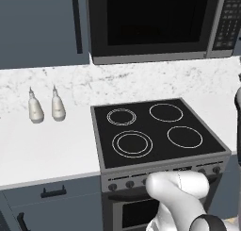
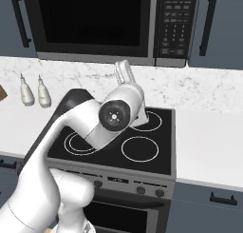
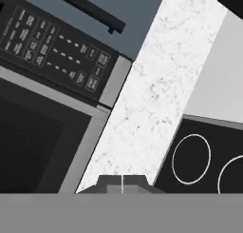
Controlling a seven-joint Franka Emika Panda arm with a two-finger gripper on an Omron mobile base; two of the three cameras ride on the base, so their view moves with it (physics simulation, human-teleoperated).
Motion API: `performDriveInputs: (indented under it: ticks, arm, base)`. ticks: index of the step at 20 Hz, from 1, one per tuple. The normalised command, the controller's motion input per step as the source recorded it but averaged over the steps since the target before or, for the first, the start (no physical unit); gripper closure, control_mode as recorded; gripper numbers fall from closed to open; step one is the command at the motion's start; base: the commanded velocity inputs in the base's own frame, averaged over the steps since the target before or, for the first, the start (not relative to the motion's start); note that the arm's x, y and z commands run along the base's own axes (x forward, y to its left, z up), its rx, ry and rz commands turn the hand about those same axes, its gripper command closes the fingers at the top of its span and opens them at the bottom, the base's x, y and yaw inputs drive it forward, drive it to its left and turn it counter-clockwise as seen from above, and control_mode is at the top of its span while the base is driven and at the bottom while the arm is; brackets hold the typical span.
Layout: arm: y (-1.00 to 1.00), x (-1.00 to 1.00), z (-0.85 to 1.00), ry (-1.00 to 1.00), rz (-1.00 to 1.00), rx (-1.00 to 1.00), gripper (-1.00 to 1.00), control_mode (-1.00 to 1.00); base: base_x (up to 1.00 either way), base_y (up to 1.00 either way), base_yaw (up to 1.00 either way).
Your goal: Open the microwave, place the bowl with waffle inside the microwave, then close the microwave door and turn it on.
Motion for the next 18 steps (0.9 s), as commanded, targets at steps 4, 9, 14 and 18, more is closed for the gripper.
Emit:
performDriveInputs:
  ticks: [4, 9, 14, 18]
  arm:
    - [-0.91, -0.44, 0.23, 0.01, -0.19, 0.19, 1.0, -1.0]
    - [-0.47, -0.01, 0.46, 0.0, -0.08, 0.17, 1.0, -1.0]
    - [-0.02, 0.1, 0.43, 0.0, 0.0, 0.08, 1.0, -1.0]
    - [0.1, 0.27, 0.04, 0.0, 0.0, 0.0, 1.0, -1.0]
  base:
    - [0.0, 0.0, 0.0]
    - [0.0, 0.0, 0.0]
    - [0.0, 0.0, 0.0]
    - [0.0, 0.0, 0.0]
